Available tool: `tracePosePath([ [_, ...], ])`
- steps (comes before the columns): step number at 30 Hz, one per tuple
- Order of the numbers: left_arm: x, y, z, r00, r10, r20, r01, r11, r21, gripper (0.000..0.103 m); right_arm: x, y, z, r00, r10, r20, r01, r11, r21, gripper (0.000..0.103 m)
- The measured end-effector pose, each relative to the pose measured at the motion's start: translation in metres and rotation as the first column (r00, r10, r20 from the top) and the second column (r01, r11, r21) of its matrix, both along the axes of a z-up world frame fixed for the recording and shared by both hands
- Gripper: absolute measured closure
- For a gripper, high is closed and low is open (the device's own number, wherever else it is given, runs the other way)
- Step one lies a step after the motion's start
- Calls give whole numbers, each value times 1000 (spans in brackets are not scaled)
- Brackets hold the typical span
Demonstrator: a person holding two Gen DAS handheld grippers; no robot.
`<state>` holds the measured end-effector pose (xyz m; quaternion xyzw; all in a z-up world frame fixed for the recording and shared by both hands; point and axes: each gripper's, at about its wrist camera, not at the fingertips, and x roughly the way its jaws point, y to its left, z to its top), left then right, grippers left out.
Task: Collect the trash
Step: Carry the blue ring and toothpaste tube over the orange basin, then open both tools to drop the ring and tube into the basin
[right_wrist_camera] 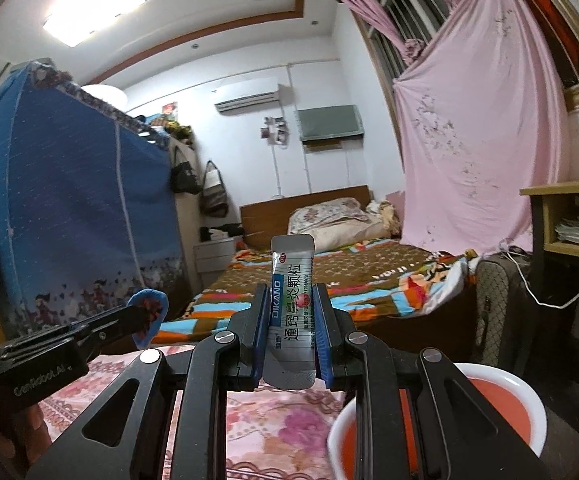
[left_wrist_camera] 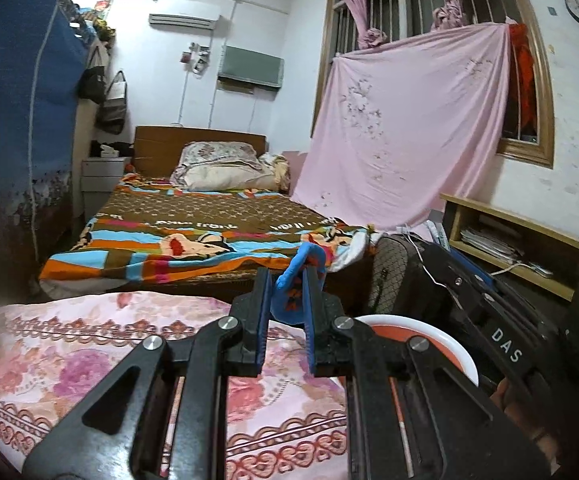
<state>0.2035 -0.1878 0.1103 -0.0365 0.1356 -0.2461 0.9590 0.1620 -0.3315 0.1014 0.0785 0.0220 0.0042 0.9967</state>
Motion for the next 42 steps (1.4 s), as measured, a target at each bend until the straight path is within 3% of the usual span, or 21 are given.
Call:
tracePosePath([
  [5,7,-18,-5,998,-50,-44,51,999,15,103,4,-12,-3,998,-45,-45,46,999,20,84],
  [12,23,-49,-23,978,-125,-168,131,991,28,103,12,-33,-13,985,-97,-143,105,993,56,83],
  [23,43,-88,-44,915,-217,-340,224,974,-18,103,17,-58,-25,957,-155,-244,183,978,97,83],
  [32,49,-110,-54,875,-242,-421,259,966,-17,102,20,-71,-32,937,-181,-297,223,968,113,83],
  [36,54,-113,-60,848,-256,-464,270,962,-38,101,20,-76,-34,930,-190,-315,237,964,121,76],
  [42,59,-115,-66,827,-258,-500,271,961,-47,95,19,-82,-36,927,-197,-319,250,959,135,66],
])
